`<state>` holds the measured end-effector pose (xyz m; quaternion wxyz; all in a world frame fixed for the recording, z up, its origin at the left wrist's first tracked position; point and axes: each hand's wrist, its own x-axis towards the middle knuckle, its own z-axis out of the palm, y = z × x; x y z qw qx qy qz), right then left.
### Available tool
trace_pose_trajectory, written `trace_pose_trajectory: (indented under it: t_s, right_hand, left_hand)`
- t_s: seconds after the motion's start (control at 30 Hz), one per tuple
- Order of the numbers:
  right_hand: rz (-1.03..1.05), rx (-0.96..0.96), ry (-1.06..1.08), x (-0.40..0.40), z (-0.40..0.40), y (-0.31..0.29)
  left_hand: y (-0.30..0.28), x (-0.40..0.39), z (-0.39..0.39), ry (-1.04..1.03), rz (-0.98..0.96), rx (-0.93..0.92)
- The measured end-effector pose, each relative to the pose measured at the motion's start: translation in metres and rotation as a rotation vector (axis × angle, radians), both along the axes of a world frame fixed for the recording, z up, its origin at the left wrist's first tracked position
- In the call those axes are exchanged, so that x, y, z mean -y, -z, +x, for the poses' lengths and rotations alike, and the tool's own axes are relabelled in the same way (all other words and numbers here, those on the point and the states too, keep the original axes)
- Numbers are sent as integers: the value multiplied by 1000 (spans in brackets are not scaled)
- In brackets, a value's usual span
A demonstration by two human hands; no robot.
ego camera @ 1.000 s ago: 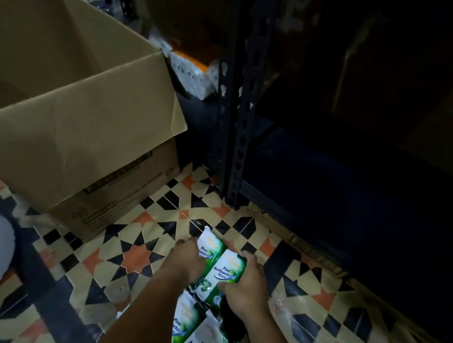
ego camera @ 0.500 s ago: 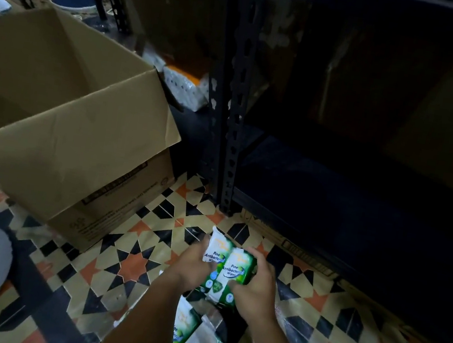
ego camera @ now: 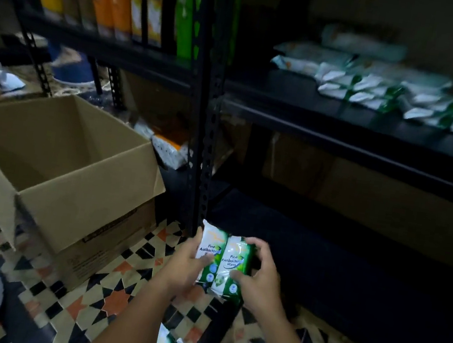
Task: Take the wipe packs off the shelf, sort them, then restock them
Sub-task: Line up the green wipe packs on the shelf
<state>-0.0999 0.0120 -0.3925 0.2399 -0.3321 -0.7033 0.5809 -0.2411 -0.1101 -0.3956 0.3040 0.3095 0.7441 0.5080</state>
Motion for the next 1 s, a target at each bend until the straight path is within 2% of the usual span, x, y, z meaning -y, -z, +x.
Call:
trace_pose_trajectory:
  t_s: [0.1,0.33,0.47,0.6,0.67,0.8,0.9,1.0]
  right_hand:
    - [68,-60,34,-9,8,-47]
    - [113,-292,107,-23,16,-158]
    - [247,-398,106,-29,13,-224]
    - [348,-467,89,-40,2,-281]
    - [384,-461,84,-48,-7,-304]
    - [410,-400,71,-70,-23,-336]
    - [409,-369,97,-97,-44,-352]
    - [531,-236,133,-127,-73,-355]
  left_hand:
    - [-45,-6,7,1,120,-142]
    - [-152,-30,29,-49,334,-311]
    - [-211,-44,24,-102,361,-453]
    - [-267,-56,19,-213,528,-555]
    - [-285,-64,12,-283,628,-609]
    - [-314,-90,-3,-337,660,-726]
    - [-331,-115,-19,-342,639,-756]
    - [-341,-145,-36,-345,548,-750]
